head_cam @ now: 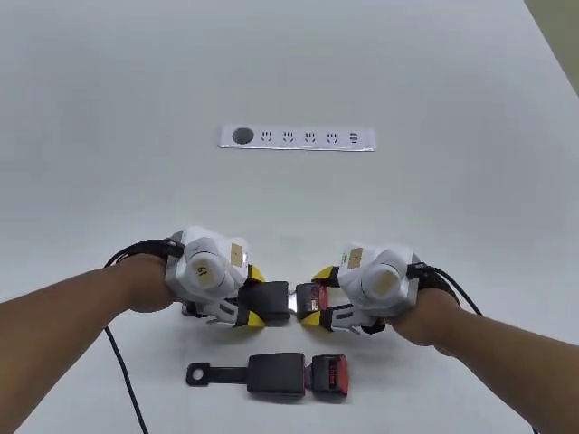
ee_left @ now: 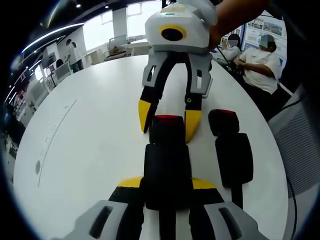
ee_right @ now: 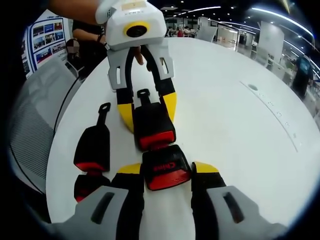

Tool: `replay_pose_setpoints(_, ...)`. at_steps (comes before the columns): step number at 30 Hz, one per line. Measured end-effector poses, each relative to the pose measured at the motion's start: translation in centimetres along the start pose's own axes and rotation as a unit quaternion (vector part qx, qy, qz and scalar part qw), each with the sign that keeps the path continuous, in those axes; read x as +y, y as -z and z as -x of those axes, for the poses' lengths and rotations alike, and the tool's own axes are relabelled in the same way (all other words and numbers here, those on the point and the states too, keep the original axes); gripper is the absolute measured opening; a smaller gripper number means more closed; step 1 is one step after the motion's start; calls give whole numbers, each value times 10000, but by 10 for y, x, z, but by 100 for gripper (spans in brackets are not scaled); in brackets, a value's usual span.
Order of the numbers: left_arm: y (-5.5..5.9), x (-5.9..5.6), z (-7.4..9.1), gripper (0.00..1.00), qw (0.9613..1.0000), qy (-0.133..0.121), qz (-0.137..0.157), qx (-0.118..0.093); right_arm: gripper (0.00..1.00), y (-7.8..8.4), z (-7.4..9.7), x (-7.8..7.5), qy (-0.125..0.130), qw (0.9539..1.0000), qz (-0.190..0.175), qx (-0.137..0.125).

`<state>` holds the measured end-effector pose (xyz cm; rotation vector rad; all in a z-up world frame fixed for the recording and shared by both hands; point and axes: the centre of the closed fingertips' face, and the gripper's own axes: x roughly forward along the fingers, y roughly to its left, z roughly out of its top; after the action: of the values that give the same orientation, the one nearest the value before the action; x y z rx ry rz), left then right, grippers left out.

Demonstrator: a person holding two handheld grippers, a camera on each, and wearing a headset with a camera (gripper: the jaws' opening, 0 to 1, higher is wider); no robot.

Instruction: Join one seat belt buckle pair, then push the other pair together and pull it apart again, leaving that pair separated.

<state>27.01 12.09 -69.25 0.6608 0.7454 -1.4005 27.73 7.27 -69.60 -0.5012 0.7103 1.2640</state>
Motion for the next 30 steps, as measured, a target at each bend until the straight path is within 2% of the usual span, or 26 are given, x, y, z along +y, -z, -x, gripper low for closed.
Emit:
replay_pose_setpoints(7, 1, 0, 1, 35, 10000, -13, 7, -7, 34, 7, 4, -2, -11, 10000, 55, -2)
replay_pose_setpoints(17, 2, 2, -1, 35, 10000, -8, 12, -14, 34, 8, 6, -5, -19, 9999, 116, 0)
replay_pose_setpoints(30, 2, 1, 1, 35, 10000, -6, 20, 7, 35, 31, 30, -10, 51, 10000, 76, -24)
